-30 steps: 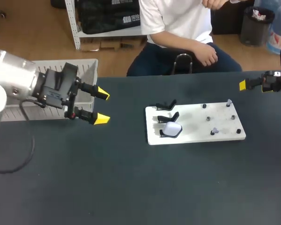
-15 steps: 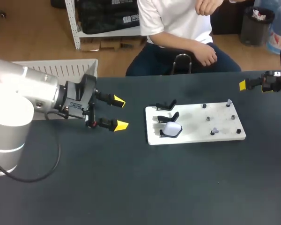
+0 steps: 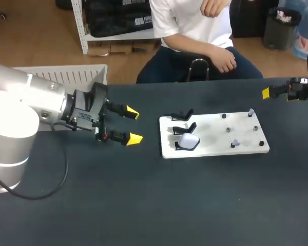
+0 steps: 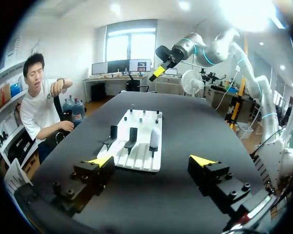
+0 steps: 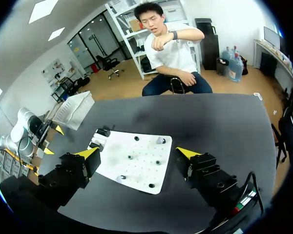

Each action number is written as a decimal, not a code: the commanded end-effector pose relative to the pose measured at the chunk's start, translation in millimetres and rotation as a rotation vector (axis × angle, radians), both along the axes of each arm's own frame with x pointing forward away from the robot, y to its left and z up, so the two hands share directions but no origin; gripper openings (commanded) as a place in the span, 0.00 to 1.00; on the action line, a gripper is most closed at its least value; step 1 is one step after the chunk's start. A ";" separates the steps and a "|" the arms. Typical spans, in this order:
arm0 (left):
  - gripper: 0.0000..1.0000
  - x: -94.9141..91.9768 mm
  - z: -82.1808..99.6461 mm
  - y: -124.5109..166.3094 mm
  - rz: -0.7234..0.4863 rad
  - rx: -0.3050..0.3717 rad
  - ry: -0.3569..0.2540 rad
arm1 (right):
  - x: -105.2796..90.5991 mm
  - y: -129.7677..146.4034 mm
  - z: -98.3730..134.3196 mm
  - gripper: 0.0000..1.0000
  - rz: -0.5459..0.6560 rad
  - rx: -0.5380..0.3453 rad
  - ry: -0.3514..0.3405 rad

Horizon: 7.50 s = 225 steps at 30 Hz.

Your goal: Pick up each earbud case from the left stands, insert the matching earbuds, close the lid, and place the case in the box.

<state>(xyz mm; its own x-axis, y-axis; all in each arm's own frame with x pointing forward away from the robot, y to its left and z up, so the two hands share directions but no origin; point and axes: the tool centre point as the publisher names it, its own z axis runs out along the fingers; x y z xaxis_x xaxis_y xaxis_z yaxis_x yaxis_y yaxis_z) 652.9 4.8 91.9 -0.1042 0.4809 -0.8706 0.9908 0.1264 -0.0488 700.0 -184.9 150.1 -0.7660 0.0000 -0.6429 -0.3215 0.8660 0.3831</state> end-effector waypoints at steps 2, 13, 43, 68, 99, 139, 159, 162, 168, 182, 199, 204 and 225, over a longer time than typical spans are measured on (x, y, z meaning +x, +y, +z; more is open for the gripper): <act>1.00 10.3 -10.3 -22.9 -0.041 0.020 0.004 | 0.0 -0.1 0.0 1.00 0.000 0.000 0.000; 1.00 12.3 -24.2 -61.8 -0.071 0.063 0.002 | 0.0 -0.1 0.0 1.00 0.000 0.000 0.000; 0.83 3.3 -56.9 -102.9 -0.024 0.049 0.023 | 0.0 -0.1 0.0 1.00 0.000 0.000 0.000; 0.55 5.7 -70.8 -118.8 -0.031 0.005 0.038 | 0.0 -0.1 0.0 1.00 0.000 0.000 0.000; 0.42 9.8 -79.6 -130.1 -0.043 -0.012 0.051 | 0.0 -0.1 0.0 1.00 0.000 0.000 0.000; 0.00 7.5 -55.6 -118.6 -0.039 -0.057 0.018 | 0.0 -0.1 0.0 1.00 0.000 0.000 0.000; 0.00 22.5 -6.8 -131.3 -0.073 -0.121 -0.093 | -6.9 31.2 1.4 1.00 0.054 -0.057 0.018; 0.00 23.6 3.6 -136.5 -0.069 -0.134 -0.109 | -7.5 39.3 2.0 1.00 0.055 -0.066 0.018; 0.00 29.6 17.9 -146.5 -0.054 -0.166 -0.122 | -9.5 58.9 1.4 1.00 0.085 -0.089 0.034; 0.00 54.2 31.8 -177.4 -0.088 -0.151 -0.169 | -21.9 94.2 3.0 1.00 0.182 -0.087 0.054; 0.00 46.6 40.8 -191.8 -0.120 -0.160 -0.200 | -12.2 105.2 -1.9 1.00 0.222 -0.075 0.069; 0.00 46.0 40.8 -193.9 -0.126 -0.162 -0.196 | -9.8 105.7 -2.5 1.00 0.227 -0.078 0.070; 0.00 43.6 41.2 -180.7 -0.093 -0.290 -0.124 | -1.4 81.2 8.3 1.00 0.206 -0.178 0.057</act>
<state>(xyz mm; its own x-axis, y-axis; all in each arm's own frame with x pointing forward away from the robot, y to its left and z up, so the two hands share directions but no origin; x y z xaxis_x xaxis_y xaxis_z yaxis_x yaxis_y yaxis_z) 699.3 -183.3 134.7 0.0430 0.2627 -0.9639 0.9982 0.0293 0.0525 699.9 -98.3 152.8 -0.7674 -0.2671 -0.5829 -0.4984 0.8204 0.2802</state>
